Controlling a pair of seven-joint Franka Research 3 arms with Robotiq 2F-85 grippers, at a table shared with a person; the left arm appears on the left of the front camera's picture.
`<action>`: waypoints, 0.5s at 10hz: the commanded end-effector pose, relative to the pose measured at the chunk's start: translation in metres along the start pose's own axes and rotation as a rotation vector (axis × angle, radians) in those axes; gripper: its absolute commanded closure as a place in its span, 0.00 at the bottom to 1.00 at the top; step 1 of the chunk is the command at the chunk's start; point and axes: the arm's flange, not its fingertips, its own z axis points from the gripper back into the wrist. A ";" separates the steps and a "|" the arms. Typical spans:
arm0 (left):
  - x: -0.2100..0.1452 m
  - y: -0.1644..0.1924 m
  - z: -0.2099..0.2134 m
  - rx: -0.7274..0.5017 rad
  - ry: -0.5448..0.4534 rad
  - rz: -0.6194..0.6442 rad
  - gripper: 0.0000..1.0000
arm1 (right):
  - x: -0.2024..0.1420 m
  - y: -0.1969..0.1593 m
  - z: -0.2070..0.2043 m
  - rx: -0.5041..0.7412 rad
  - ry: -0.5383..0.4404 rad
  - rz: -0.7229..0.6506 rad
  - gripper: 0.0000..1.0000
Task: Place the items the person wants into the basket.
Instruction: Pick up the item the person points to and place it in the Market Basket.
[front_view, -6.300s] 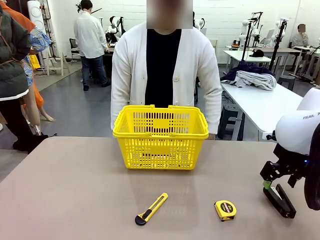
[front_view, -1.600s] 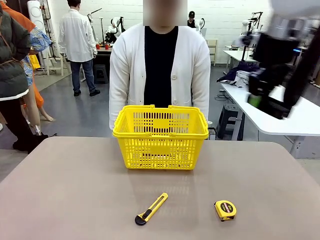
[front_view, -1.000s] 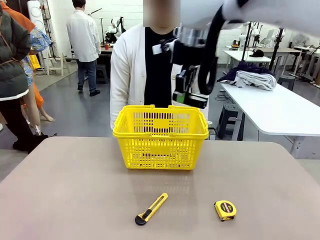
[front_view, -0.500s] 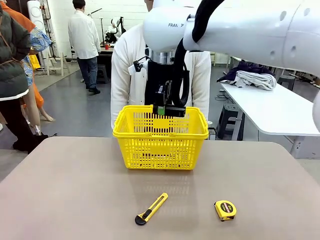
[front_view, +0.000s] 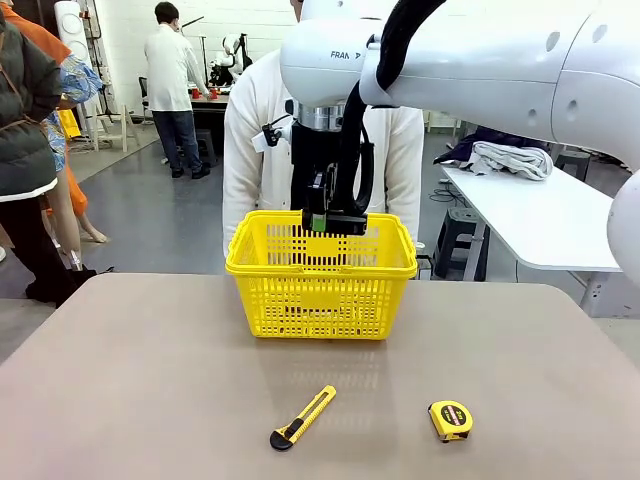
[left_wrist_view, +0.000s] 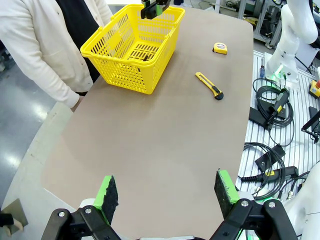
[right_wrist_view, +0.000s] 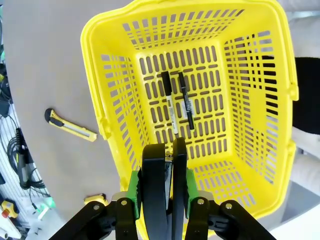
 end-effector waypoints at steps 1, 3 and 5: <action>-0.001 0.000 0.001 -0.003 -0.016 -0.016 0.00 | -0.004 0.002 0.003 -0.005 0.001 -0.014 0.59; -0.001 0.000 0.001 -0.003 -0.016 -0.016 0.00 | -0.004 0.002 0.003 -0.005 0.001 -0.014 0.59; -0.001 0.000 0.001 -0.003 -0.016 -0.016 0.00 | 0.003 -0.007 -0.010 -0.030 -0.027 0.047 0.59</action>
